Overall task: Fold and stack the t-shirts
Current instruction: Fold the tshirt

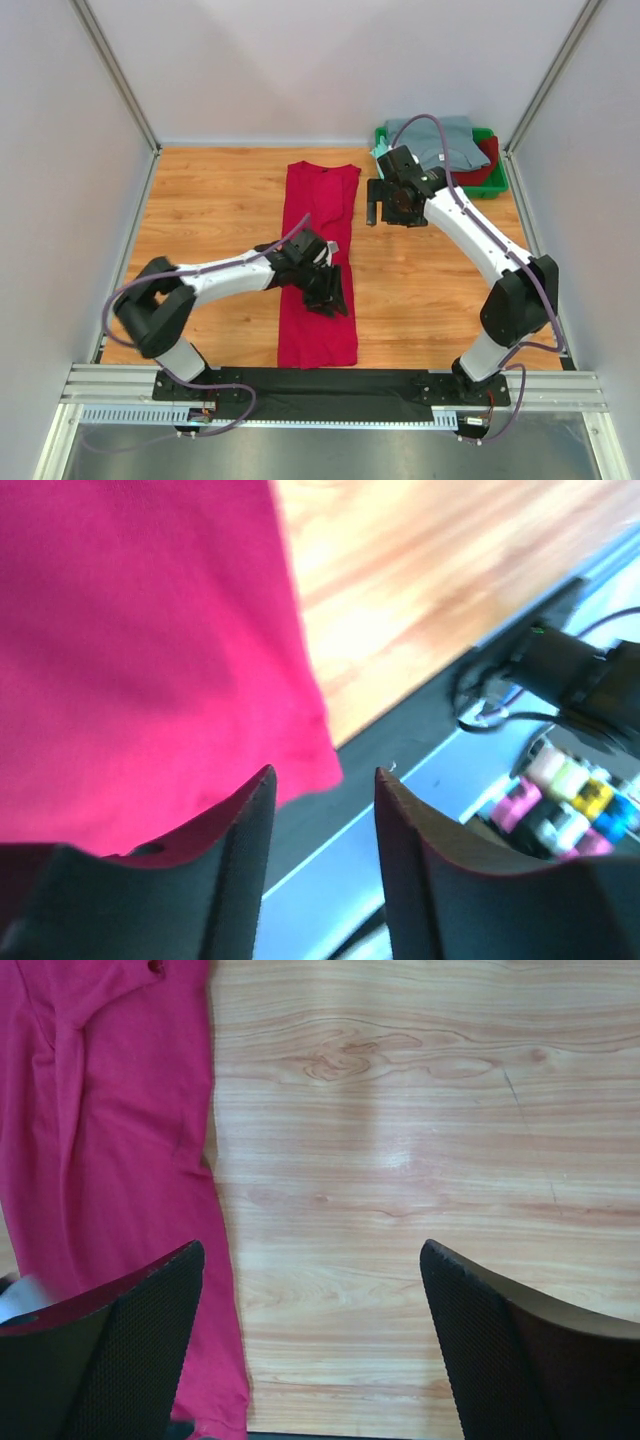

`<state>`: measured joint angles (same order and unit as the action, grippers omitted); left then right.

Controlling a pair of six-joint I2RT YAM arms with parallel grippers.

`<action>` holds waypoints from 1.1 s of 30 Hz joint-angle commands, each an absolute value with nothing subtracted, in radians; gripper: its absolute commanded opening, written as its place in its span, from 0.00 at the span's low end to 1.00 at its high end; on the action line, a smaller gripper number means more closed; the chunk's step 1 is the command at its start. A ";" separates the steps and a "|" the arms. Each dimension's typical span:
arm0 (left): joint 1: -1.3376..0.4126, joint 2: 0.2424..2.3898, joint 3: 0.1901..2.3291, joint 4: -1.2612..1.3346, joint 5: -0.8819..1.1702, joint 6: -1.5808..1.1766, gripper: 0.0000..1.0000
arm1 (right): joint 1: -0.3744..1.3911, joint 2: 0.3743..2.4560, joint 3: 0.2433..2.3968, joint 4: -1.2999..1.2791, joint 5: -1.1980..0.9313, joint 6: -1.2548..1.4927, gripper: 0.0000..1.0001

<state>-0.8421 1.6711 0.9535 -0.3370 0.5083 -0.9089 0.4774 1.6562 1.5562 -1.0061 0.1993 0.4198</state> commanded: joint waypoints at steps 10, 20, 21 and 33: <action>-0.645 0.987 0.901 -0.787 0.208 -0.749 0.57 | 0.620 2.077 1.920 -0.925 0.209 0.454 0.87; -0.460 0.822 0.789 -0.841 0.262 -0.756 0.58 | 0.646 2.494 2.355 -0.994 0.184 0.469 1.00; -0.456 0.818 0.775 -0.838 0.265 -0.762 0.58 | 0.650 2.512 2.370 -0.989 0.187 0.468 1.00; -0.388 0.856 0.661 -0.750 0.336 -0.802 0.58 | 0.605 2.750 2.639 -0.859 0.220 0.439 0.90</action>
